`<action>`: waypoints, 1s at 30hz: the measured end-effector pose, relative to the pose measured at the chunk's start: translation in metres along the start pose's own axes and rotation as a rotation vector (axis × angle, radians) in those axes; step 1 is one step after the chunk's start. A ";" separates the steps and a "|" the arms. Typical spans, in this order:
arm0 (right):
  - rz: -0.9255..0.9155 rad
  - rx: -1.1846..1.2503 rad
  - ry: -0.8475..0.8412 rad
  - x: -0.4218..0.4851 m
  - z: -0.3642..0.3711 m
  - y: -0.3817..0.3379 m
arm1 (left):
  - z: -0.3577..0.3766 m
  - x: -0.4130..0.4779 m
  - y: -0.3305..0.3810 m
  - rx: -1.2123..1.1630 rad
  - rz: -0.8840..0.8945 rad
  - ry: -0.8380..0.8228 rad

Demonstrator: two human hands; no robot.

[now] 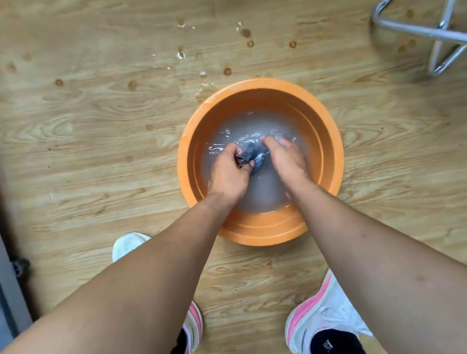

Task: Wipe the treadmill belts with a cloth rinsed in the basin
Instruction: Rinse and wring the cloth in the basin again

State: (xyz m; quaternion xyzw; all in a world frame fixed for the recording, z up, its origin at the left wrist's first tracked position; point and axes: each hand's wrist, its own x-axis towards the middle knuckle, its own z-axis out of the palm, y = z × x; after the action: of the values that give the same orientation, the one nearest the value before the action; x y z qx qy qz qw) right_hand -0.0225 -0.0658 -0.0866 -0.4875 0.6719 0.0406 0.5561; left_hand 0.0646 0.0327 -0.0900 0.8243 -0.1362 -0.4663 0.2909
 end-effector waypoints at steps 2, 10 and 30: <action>-0.003 0.066 -0.160 -0.003 -0.001 -0.001 | 0.000 -0.005 0.005 -0.005 0.075 0.014; -0.034 0.068 -0.189 -0.011 -0.012 -0.020 | -0.003 -0.037 0.006 -0.193 0.009 0.201; 0.331 0.591 -0.274 -0.033 -0.012 0.008 | -0.012 -0.027 0.000 -0.223 0.000 0.010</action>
State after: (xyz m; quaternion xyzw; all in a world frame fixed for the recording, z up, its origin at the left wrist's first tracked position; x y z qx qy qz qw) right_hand -0.0399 -0.0492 -0.0599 -0.1808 0.6437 -0.0010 0.7436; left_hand 0.0604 0.0505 -0.0670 0.7889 -0.0821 -0.4746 0.3817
